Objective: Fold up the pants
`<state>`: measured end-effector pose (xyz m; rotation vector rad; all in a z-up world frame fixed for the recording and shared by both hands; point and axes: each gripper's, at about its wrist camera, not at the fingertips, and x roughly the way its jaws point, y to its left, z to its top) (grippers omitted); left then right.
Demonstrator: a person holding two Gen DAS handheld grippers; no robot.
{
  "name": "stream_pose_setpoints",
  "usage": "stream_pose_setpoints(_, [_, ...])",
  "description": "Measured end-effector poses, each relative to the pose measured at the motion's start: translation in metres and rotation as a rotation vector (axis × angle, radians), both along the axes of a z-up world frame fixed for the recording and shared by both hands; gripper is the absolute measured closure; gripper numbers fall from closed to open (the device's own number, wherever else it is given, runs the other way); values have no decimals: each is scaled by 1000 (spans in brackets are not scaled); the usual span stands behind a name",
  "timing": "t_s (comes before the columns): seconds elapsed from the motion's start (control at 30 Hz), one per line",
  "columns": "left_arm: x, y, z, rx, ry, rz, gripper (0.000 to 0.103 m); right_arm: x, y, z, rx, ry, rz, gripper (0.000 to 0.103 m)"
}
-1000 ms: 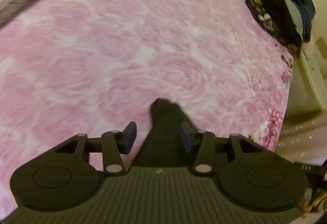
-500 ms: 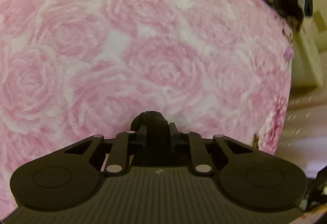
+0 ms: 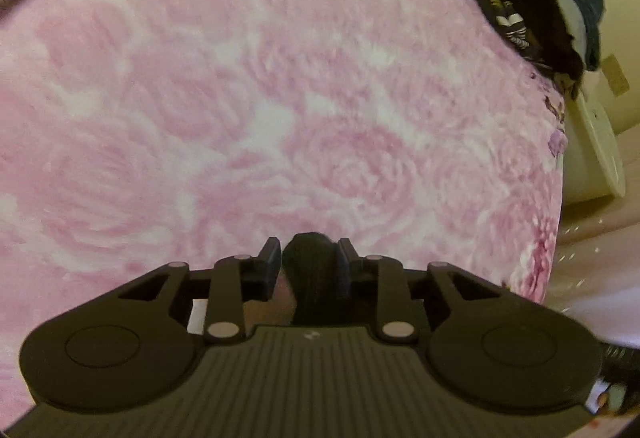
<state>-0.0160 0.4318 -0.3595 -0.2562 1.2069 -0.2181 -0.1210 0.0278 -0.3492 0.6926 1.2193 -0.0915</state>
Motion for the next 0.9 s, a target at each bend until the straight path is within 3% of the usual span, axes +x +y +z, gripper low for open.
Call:
stream_pose_setpoints(0.1, [-29,-18,28,76,-88,-124,79,-1,29,15,-86,-71,166,67])
stream_pose_setpoints(0.17, [-44,-47,33,129,-135,-251,79,-5,57,22,-164,-130,316,69])
stream_pose_setpoints(0.23, [-62,-76,27,183,-150,-405,86,-12,84,23,-206,-203,472,75])
stream_pose_setpoints(0.27, [-70,-85,21,219,-151,-458,92,-16,98,19,-227,-203,541,78])
stream_pose_setpoints(0.33, [-91,-95,6,303,-148,-542,95,-33,120,6,-228,-161,674,81])
stream_pose_setpoints(0.4, [-116,-86,-3,342,-135,-546,96,-58,137,-5,-201,-122,793,82])
stream_pose_setpoints(0.5, [-157,-61,-5,383,-97,-460,96,-91,156,-2,-222,-162,947,81])
stream_pose_setpoints(0.63, [-198,-32,13,372,-80,-235,96,-109,171,0,-155,-94,1107,81])
stream_pose_setpoints(0.7, [-209,-22,20,404,-15,-110,94,-110,172,3,-134,-58,1130,81])
stream_pose_setpoints(0.77, [-224,-10,37,354,1,39,93,-106,170,16,-128,-50,1162,79])
stream_pose_setpoints(0.83, [-235,-2,58,288,58,163,89,-97,163,35,-136,-88,1173,70])
stream_pose_setpoints(0.9, [-247,-1,78,277,59,223,81,-87,158,52,-149,-119,1169,52])
